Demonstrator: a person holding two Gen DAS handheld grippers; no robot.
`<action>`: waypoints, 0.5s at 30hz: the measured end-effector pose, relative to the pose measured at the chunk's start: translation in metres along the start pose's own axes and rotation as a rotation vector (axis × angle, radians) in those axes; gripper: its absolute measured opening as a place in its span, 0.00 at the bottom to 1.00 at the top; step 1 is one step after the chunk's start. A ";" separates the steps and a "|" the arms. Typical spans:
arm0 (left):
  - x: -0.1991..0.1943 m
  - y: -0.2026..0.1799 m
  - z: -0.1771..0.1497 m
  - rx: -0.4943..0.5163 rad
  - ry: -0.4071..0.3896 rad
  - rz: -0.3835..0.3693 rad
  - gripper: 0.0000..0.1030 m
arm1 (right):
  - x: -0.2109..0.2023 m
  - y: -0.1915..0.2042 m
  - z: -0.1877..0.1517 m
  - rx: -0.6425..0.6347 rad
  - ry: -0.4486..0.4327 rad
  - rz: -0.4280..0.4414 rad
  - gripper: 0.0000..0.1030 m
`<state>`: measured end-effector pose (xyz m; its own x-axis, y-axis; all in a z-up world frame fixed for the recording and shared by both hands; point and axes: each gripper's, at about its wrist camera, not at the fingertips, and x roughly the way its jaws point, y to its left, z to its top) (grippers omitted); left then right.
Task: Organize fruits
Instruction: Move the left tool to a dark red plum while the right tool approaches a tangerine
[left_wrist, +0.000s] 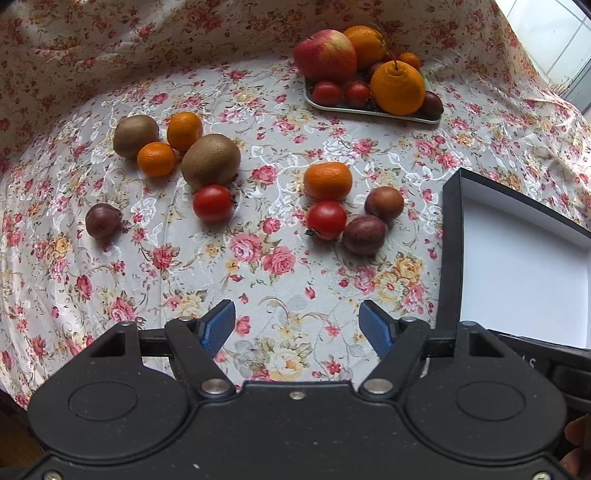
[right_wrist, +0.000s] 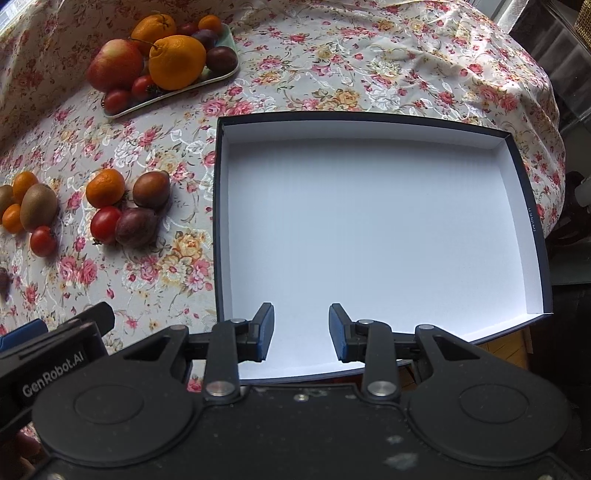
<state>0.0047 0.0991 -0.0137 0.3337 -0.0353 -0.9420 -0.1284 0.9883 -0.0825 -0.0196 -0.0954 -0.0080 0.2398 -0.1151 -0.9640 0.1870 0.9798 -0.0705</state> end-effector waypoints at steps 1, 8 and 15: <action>-0.001 0.007 0.001 -0.014 -0.003 0.013 0.73 | 0.001 0.006 0.001 -0.009 0.010 0.008 0.34; -0.005 0.064 0.011 -0.088 -0.017 0.064 0.74 | 0.002 0.053 0.008 -0.034 0.048 0.111 0.34; -0.010 0.124 0.022 -0.186 -0.020 0.121 0.73 | -0.001 0.104 0.007 -0.050 -0.014 0.148 0.34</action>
<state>0.0065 0.2253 -0.0075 0.3235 0.0870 -0.9422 -0.3382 0.9406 -0.0292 0.0062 0.0053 -0.0127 0.2749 0.0293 -0.9610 0.1012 0.9931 0.0592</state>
